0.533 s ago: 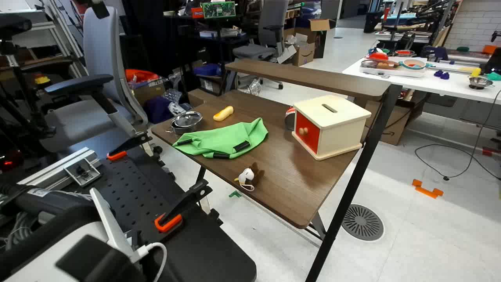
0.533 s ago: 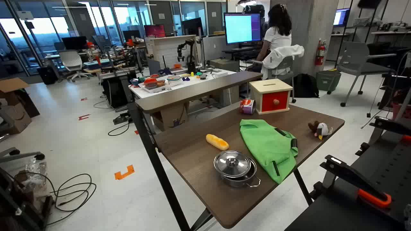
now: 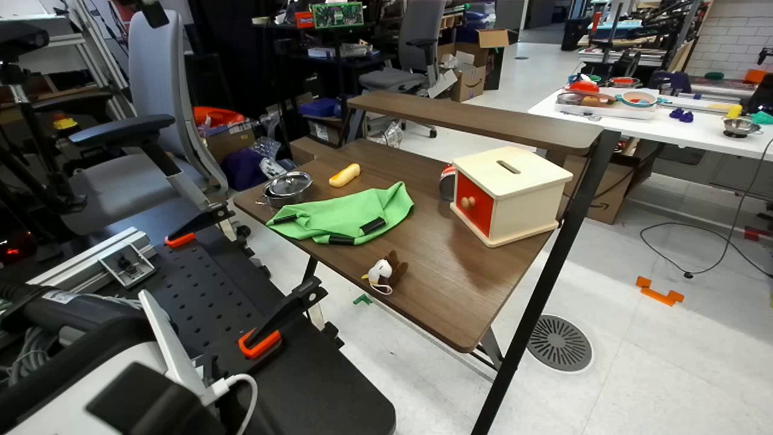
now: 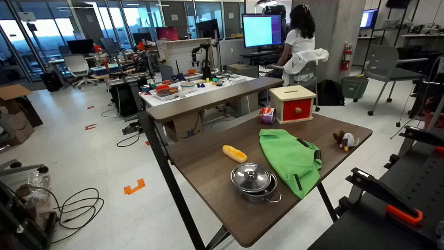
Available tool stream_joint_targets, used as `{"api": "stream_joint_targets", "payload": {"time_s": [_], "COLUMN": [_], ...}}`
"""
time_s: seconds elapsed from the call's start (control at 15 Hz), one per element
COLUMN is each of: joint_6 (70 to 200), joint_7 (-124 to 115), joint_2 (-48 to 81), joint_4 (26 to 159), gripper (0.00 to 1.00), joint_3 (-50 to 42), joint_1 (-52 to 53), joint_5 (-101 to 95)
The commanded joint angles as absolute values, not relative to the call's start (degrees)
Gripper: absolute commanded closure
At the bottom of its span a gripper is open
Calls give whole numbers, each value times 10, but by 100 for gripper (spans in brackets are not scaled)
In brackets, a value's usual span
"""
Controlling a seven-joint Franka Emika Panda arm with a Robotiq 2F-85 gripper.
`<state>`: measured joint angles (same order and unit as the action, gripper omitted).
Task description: Fold the green cloth
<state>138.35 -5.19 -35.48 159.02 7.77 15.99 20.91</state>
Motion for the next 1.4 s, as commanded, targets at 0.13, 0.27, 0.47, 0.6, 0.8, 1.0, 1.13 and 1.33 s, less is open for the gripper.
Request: {"api": "stream_joint_targets", "payload": {"time_s": [0.13, 0.27, 0.47, 0.6, 0.8, 1.0, 1.13, 1.33], "joint_6": [1381, 1405, 1471, 1520, 1590, 1636, 1654, 1667], "joint_7": [-53, -57, -56, -62, -73, -93, -123, -201], "joint_2": [-356, -348, -293, -239, -139, -30, 41, 132], "joint_4": [1589, 1590, 1591, 1587, 1564, 1527, 1495, 1438], "gripper": [0, 0, 0, 0, 0, 0, 0, 0], "joint_3": [77, 87, 94, 100, 103, 101, 97, 61], "joint_1": [160, 156, 158, 159, 151, 133, 111, 97], "joint_5": [207, 199, 204, 204, 196, 178, 144, 53]}}
